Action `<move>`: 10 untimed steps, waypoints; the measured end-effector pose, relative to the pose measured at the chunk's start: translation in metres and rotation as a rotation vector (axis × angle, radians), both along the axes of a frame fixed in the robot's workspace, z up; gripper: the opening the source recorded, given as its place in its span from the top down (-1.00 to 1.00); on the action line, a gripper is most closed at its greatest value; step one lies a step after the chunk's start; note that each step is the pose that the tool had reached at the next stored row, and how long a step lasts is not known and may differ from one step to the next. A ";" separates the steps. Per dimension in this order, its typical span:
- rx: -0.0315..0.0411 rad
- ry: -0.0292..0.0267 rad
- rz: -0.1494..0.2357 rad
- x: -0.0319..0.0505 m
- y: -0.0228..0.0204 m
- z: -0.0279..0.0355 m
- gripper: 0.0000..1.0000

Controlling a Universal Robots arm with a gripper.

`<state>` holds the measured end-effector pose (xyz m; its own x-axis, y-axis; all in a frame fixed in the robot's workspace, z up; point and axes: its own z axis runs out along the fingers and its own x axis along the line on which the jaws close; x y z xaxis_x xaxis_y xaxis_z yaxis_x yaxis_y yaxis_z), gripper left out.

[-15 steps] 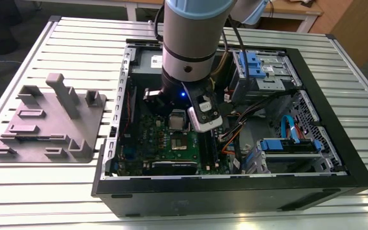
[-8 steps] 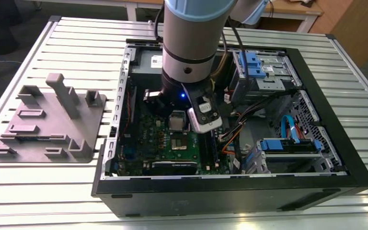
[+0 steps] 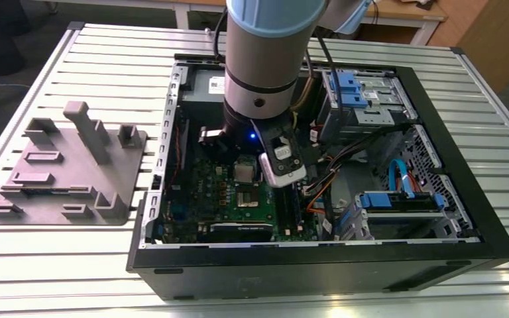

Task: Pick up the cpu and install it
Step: 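Place the cpu into insertion slot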

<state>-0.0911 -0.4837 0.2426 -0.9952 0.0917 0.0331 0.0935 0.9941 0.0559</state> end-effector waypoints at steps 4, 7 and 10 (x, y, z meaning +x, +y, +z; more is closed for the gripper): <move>0.0000 0.0000 0.000 0.0000 0.0000 -0.0014 0.06; 0.0001 -0.0001 0.000 0.0000 0.0000 -0.0015 0.06; 0.0004 -0.0002 0.000 -0.0001 -0.0001 -0.0025 0.06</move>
<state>-0.0911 -0.4838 0.2401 -0.9952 0.0919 0.0329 0.0936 0.9940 0.0563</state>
